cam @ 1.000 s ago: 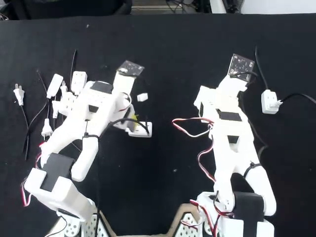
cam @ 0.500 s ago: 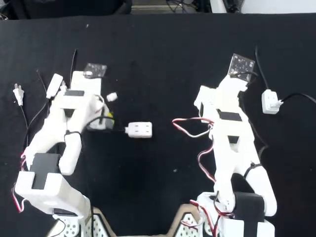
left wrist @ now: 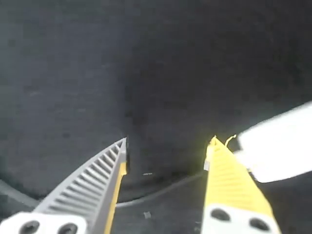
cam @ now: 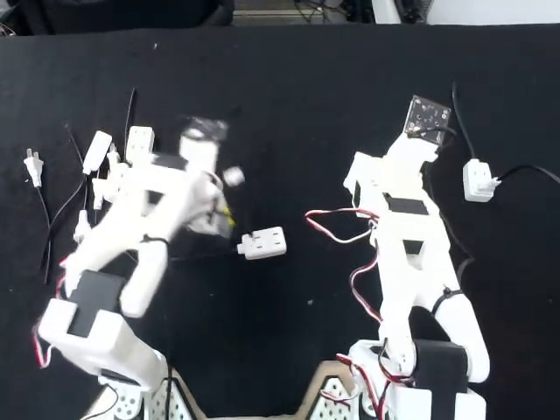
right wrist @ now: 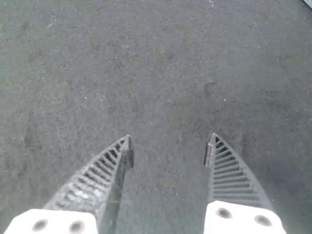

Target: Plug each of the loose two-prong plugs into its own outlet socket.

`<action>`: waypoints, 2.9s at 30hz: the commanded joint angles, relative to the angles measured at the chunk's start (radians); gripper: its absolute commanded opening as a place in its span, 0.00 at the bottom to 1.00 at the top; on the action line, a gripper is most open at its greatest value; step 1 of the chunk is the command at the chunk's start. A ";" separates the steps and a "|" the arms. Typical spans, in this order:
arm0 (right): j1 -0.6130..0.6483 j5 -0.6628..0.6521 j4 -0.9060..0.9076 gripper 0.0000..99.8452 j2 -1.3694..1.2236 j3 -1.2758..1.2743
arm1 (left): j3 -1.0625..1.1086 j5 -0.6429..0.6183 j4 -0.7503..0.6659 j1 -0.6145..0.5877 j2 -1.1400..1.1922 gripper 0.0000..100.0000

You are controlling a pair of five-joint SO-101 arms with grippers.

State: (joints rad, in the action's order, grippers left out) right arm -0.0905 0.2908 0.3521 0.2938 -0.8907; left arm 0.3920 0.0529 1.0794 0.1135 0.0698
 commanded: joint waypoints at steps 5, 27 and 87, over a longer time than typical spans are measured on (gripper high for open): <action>-0.014 0.009 -0.028 0.23 0.042 0.025 | -0.443 0.241 0.394 -0.269 -0.034 0.27; 0.051 0.003 -0.028 0.23 0.042 0.007 | -0.510 0.526 0.025 -0.842 0.120 0.27; 0.052 0.002 -0.031 0.23 0.042 -0.007 | -1.534 0.244 0.683 -0.921 0.634 0.03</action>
State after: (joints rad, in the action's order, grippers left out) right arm -0.0522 0.2908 0.3460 0.2938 -0.9076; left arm -1.1792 0.2708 1.7530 -0.7702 0.8278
